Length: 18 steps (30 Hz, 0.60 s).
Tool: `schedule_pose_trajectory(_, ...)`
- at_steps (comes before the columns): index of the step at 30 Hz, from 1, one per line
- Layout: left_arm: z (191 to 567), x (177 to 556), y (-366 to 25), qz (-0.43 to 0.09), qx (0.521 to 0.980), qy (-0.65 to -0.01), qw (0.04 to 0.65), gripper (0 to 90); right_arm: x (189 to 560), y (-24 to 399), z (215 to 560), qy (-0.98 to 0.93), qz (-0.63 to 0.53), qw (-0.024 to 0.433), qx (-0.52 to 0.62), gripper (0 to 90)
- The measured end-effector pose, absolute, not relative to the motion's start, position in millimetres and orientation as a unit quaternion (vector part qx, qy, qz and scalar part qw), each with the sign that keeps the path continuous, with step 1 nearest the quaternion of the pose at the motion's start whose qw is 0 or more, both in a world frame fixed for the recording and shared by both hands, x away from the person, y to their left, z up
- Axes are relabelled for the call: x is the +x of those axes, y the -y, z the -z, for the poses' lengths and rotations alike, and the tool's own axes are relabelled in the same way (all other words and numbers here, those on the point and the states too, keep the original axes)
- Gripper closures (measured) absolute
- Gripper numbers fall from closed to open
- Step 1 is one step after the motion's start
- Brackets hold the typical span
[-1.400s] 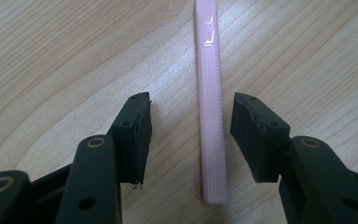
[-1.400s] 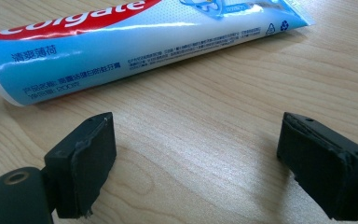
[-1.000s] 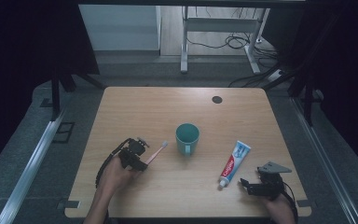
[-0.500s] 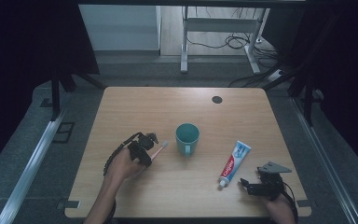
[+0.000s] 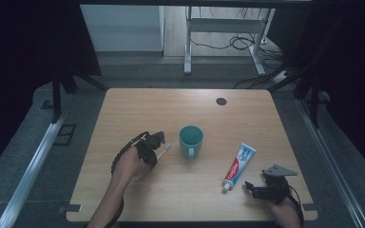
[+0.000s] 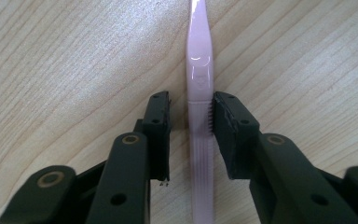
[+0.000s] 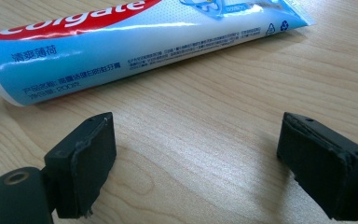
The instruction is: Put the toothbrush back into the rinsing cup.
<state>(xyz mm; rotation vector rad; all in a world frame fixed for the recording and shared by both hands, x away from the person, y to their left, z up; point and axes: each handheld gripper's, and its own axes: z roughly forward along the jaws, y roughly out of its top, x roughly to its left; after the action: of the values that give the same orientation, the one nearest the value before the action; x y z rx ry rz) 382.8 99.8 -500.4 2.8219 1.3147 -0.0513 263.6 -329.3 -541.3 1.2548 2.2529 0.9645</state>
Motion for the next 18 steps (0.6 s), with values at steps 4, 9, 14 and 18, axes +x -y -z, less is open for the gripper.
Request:
schedule_pose_trajectory(4, 500.3, 384.5, -99.4, 0.02, 0.905, -0.424, 0.009, 77.4, 263.6, 329.3, 541.4, -0.803, -0.344, 0.193, 0.447, 11.3)
schedule_pose_trajectory(9, 499.9, 384.9, -100.5, 0.024, 0.904, -0.428, 0.009, 78.7, 263.6, 329.3, 541.4, -0.803, -0.344, 0.193, 0.447, 11.3)
schedule_pose_trajectory(14, 499.9, 384.4, -102.5, 0.025, 0.903, -0.428, 0.015, 79.3, 263.6, 329.3, 541.3, -0.803, -0.344, 0.193, 0.447, 11.3)
schedule_pose_trajectory(18, 499.1, 384.3, -105.8, 0.027, 0.901, -0.431, 0.028, 79.3, 263.7, 329.3, 541.4, -0.803, -0.344, 0.193, 0.447, 11.3)
